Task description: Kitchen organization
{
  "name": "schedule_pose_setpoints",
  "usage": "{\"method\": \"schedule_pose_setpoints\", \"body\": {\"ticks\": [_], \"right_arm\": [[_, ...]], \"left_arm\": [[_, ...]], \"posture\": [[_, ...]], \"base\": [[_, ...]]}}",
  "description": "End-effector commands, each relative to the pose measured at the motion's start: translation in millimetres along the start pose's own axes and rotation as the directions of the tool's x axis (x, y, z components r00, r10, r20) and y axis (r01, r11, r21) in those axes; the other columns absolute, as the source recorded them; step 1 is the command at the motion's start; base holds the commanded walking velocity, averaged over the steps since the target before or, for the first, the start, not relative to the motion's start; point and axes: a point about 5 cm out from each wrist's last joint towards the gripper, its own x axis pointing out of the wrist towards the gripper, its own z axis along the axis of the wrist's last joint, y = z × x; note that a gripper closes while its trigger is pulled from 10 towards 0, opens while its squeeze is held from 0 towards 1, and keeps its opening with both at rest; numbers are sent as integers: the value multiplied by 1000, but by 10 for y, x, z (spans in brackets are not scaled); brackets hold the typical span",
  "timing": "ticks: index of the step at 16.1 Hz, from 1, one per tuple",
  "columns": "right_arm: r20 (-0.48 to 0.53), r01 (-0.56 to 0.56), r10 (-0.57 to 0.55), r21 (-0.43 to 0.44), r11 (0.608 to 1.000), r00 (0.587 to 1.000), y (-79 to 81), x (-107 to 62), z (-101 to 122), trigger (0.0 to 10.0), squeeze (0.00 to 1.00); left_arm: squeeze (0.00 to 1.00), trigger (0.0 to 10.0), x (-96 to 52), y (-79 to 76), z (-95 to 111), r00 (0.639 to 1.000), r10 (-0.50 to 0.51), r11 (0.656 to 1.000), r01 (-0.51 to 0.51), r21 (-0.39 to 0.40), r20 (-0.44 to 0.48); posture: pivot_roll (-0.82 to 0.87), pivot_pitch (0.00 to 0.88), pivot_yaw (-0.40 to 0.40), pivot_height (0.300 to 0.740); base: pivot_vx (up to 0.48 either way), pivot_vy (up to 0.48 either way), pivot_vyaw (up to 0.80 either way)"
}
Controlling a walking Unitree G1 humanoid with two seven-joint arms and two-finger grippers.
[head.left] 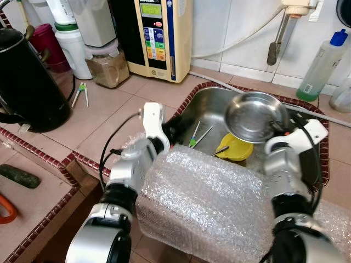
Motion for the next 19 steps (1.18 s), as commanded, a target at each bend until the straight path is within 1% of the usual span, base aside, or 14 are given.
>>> {"method": "schedule_pose_setpoints", "body": {"ticks": [1, 2, 3, 4, 6, 7, 8, 9, 10, 11, 13, 14, 15, 19], "right_arm": [[6, 2, -2, -23, 1000, 1000, 8, 38, 33, 0, 0], [7, 10, -9, -56, 998, 1000, -35, 59, 48, 0, 0], [-8, 34, -35, -69, 997, 999, -111, 81, 45, 0, 0], [-12, 40, -41, -74, 996, 999, -131, 87, 42, 0, 0], [-66, 74, -81, -94, 993, 995, -239, 101, -21, 0, 0], [-84, 77, -87, -106, 991, 993, -252, 94, -54, 0, 0], [-115, 77, -93, -128, 989, 989, -268, 77, -122, 9176, 0], [-139, 77, -98, -144, 987, 985, -280, 58, -182, 10000, 0], [-159, 76, -100, -150, 986, 982, -292, 36, -240, 10000, 992], [-181, 70, -100, -163, 984, 978, -298, 0, -326, 10000, 1000], [-195, 66, -100, -173, 983, 976, -306, -29, -389, 10000, 1000], [-207, 55, -95, -189, 980, 974, -311, -57, -444, 10000, 1000], [-216, 46, -89, -195, 980, 972, -315, -86, -497, 10000, 1000], [-220, 26, -67, -185, 982, 973, -324, -113, -534, 10000, 1000]], "left_arm": [[1000, 10000, -39, 25, -83, 999, -3, 1000, 4, 26, -32], [1000, 10000, -54, 27, -114, 999, -3, 999, 5, 33, -44], [1000, 10000, -69, 34, -160, 998, 2, 999, 1, 46, -62], [1000, 10000, -74, 33, -173, 998, -1, 999, 5, 52, -67], [1000, 10000, -93, 61, -214, 995, 4, 995, 6, 104, -101], [1000, 10000, -92, 63, -215, 994, 3, 994, 8, 107, -106], [1000, 10000, -87, 65, -214, 993, 2, 993, 12, 117, -114], [1000, 10000, -80, 67, -207, 993, 1, 992, 14, 127, -119], [1000, 10000, -71, 62, -202, 992, -5, 991, 23, 135, -129], [1000, 10000, -55, 54, -198, 989, -13, 989, 35, 146, -146], [1000, 10000, -44, 38, -187, 987, -37, 985, 63, 161, -159], [1000, 10000, -27, 33, -174, 984, -37, 978, 72, 197, -173], [1000, 10000, -12, 41, -159, 983, -29, 978, 65, 199, -179], [1000, 10000, -4, 40, -160, 980, -40, 974, 81, 209, -194]], "posture": [[-26, 37, 85, 740], [-25, 34, 86, 740], [-26, 21, 88, 740], [-25, 15, 87, 740], [-17, 0, 87, 740], [-14, 0, 88, 740], [-11, 0, 91, 740], [-10, 0, 93, 740], [-9, 0, 96, 740], [-10, 0, 100, 740], [-13, 0, 107, 740], [-15, 0, 109, 740], [-18, 0, 113, 740], [-27, 0, 116, 740]], "base": [[0, 0, 0], [0, 0, 0], [0, 0, 0], [0, 0, 0], [0, 0, 0], [0, 0, 0], [0, 0, 0], [0, 0, 0], [0, 0, 0], [0, 0, 0], [0, 0, 0], [0, 0, 0], [0, 0, 0], [0, 0, 0]]}}
